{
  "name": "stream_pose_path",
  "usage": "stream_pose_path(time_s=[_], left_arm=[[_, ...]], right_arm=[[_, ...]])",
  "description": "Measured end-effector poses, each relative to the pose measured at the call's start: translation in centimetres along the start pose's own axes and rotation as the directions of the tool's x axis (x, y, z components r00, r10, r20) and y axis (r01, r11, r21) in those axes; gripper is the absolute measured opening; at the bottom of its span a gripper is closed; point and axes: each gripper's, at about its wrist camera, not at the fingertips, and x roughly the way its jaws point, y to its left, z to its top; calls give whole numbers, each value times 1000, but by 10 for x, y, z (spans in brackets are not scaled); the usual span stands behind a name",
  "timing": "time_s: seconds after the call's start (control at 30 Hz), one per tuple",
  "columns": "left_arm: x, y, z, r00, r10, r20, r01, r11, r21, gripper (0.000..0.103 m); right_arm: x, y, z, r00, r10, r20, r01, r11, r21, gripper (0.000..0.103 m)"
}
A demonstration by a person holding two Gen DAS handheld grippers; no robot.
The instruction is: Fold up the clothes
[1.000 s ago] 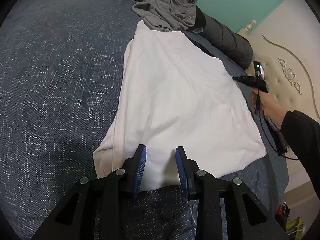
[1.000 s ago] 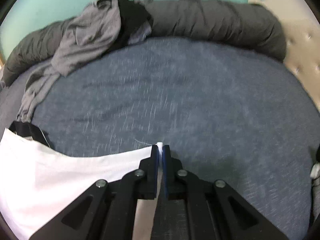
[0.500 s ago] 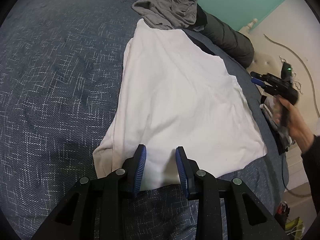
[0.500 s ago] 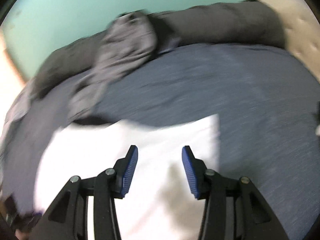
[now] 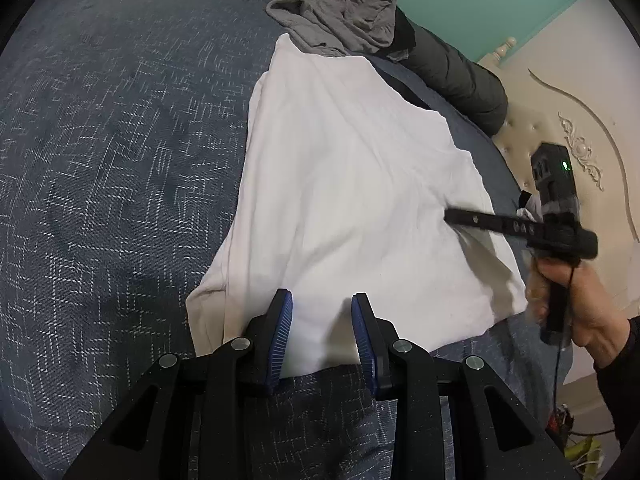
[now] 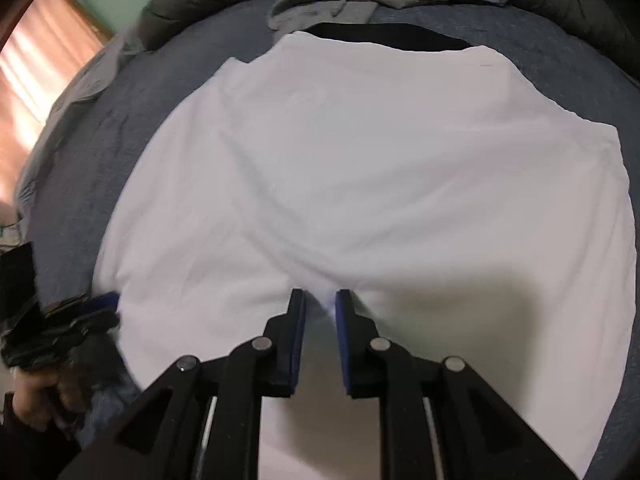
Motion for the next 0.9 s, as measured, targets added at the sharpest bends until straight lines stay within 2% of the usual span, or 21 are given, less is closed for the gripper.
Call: stream_pose_path(time_s=[0.13, 0.27, 0.4, 0.5, 0.63, 0.8, 0.87, 0.9], left_arm=[[0, 0, 0, 1000, 2, -3, -2, 1000, 2, 33], [0, 1, 1, 1000, -2, -4, 2, 1000, -4, 34], [1, 0, 1, 1000, -1, -4, 1, 1000, -1, 34], [1, 1, 1, 1000, -4, -4, 4, 1000, -4, 34], [1, 2, 0, 1000, -4, -4, 4, 1000, -4, 34], [1, 2, 0, 1000, -5, -6, 5, 1000, -4, 34], [1, 2, -1, 1000, -3, -6, 3, 1000, -1, 35], [1, 1, -1, 1000, -2, -7, 2, 1000, 0, 35]], right_arm=[[3, -1, 11, 999, -34, 13, 34, 999, -3, 15], [-3, 2, -3, 1000, -23, -7, 23, 1000, 11, 15], [-4, 15, -23, 997, -27, -72, 24, 999, -43, 15], [-5, 17, -26, 995, -22, -100, 18, 999, -44, 15], [-23, 10, -2, 999, -36, 3, 36, 999, -9, 15], [-4, 8, 21, 996, -87, -5, 87, 996, 4, 15], [2, 3, 20, 997, -77, -2, 78, 996, 31, 15], [0, 1, 8, 997, -74, 3, 74, 996, 44, 15]])
